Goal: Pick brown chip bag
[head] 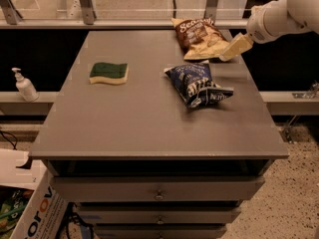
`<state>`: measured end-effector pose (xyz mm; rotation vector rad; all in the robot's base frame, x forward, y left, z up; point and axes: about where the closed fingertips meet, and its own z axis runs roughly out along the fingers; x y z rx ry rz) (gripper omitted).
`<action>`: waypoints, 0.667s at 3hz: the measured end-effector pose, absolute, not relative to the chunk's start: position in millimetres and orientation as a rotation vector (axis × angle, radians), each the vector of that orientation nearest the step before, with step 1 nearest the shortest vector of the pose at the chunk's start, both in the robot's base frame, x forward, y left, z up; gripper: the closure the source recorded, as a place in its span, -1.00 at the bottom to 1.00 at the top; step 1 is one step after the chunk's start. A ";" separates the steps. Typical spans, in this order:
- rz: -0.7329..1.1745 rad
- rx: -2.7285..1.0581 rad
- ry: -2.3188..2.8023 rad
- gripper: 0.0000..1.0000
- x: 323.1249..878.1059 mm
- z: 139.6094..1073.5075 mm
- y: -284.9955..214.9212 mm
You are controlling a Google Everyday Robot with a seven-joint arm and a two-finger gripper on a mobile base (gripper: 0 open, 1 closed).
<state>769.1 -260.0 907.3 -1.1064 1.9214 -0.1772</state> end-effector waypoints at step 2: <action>-0.105 -0.861 1.986 -1.00 806.3 884.3 -282.5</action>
Offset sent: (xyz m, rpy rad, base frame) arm 0.0521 -0.0354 -0.0361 0.2552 0.0152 -0.2320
